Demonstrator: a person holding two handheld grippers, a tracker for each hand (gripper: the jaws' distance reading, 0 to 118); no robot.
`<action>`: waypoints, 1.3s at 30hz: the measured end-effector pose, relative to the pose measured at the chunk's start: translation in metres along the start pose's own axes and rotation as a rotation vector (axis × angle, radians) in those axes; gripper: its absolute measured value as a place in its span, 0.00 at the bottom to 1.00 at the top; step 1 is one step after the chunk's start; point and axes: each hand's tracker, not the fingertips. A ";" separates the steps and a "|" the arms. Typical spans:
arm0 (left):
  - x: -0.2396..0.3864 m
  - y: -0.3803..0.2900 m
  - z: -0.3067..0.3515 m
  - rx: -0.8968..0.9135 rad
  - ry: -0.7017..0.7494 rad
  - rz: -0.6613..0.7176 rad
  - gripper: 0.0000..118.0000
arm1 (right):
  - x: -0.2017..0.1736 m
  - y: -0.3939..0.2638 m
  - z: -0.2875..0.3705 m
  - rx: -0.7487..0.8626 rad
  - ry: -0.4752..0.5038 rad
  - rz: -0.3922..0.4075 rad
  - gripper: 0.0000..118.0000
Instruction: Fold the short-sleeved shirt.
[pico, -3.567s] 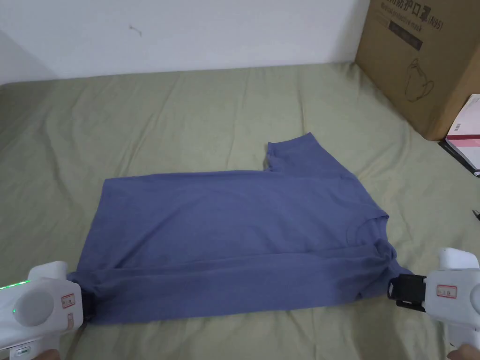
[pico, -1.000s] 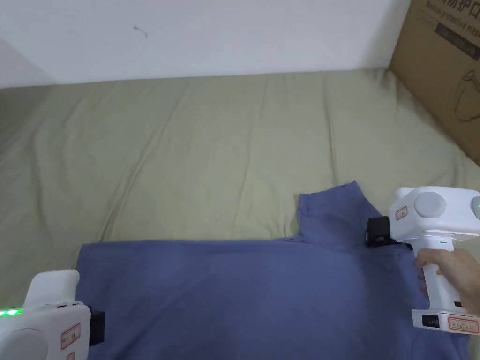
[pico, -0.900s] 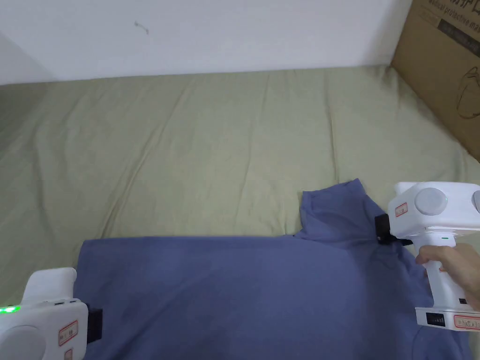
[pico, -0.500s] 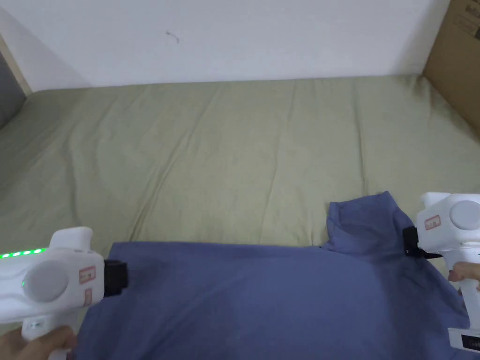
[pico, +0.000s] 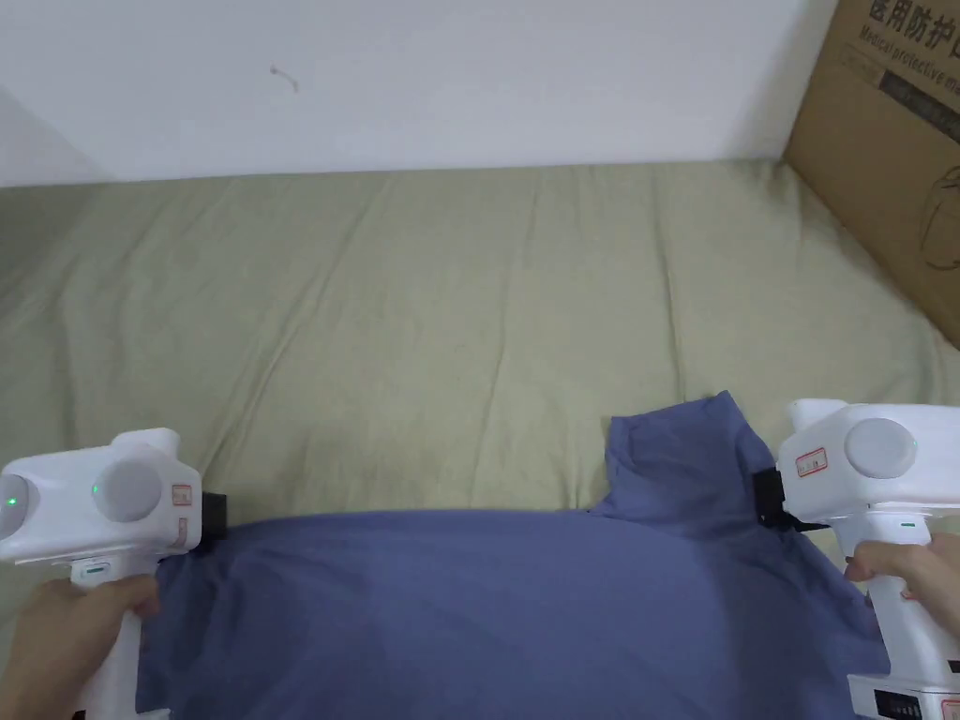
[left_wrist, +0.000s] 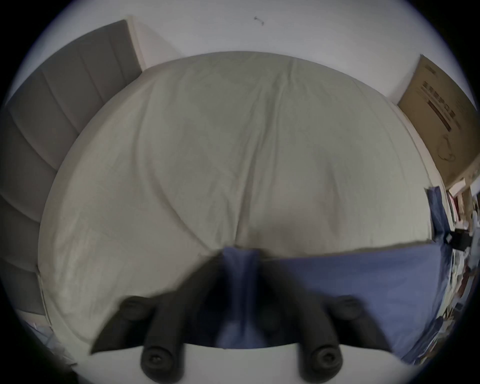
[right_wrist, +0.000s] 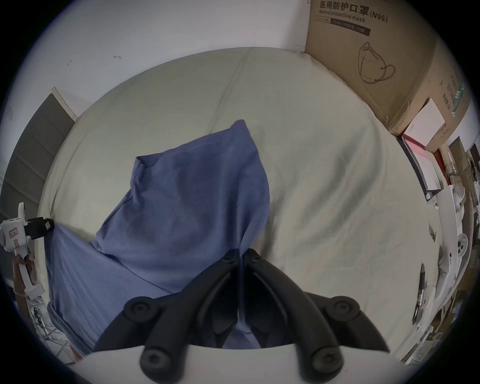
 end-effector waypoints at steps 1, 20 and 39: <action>-0.001 0.000 0.003 -0.010 -0.026 0.011 0.05 | 0.000 0.000 0.004 0.003 0.004 0.000 0.02; -0.050 -0.174 0.212 0.128 -0.098 -0.022 0.05 | 0.012 -0.173 0.181 0.136 0.044 0.057 0.03; -0.052 -0.247 0.210 0.046 -0.032 0.027 0.84 | -0.007 -0.270 0.194 0.162 -0.035 0.018 0.75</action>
